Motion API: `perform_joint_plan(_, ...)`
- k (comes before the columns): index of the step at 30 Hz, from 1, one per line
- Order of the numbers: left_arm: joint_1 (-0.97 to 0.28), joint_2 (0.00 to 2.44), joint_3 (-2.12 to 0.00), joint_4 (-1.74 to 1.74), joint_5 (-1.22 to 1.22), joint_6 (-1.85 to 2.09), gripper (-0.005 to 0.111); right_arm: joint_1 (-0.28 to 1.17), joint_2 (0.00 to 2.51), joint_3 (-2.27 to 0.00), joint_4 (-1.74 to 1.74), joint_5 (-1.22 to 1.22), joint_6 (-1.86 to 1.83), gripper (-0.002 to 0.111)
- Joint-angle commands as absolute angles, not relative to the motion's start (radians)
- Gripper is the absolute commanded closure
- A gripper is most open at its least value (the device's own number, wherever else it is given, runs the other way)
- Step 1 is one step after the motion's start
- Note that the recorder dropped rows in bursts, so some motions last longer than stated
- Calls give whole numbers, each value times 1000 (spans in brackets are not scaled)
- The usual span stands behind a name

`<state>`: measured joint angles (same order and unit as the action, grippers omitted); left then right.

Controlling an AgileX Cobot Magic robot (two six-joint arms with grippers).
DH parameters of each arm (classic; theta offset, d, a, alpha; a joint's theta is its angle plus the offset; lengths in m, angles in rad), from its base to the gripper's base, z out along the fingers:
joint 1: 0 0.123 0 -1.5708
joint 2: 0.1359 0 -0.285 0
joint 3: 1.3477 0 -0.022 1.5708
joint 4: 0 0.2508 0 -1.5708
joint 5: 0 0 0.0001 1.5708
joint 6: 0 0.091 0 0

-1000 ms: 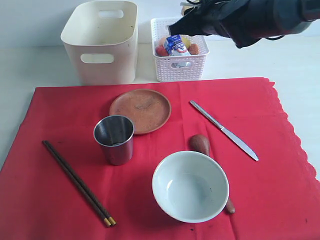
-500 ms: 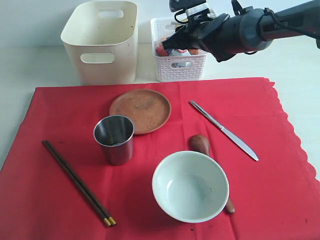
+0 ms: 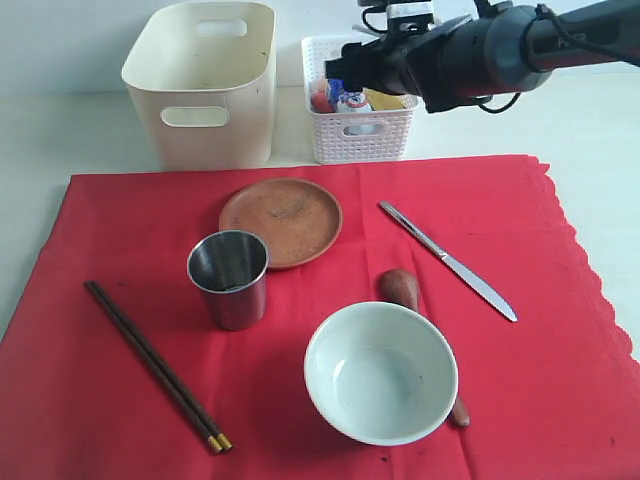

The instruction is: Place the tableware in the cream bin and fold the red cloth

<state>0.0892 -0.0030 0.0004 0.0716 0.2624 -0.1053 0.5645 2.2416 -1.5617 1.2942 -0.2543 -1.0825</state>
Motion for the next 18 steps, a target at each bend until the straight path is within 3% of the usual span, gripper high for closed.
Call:
perform_joint_plan(1,93,0,0,69,258,-108,105,564,2146,-1570,1537,-252,-1270,34)
perform_joint_plan(5,93,0,0,69,258,-108,105,564,2043,-1539,1744,-318,-1633,34)
perform_joint_plan(9,93,0,0,69,258,-108,105,582,1939,-1467,1744,-480,-1708,42)
perform_joint_plan(12,93,0,0,69,258,-108,105,593,1857,-1403,1744,-582,-1708,62)
perform_joint_plan(16,93,0,0,69,258,-108,105,593,1766,-1315,1744,-620,-1708,104)
perform_joint_plan(18,93,0,0,69,258,-108,105,593,1739,-1279,1744,-610,-1700,108)
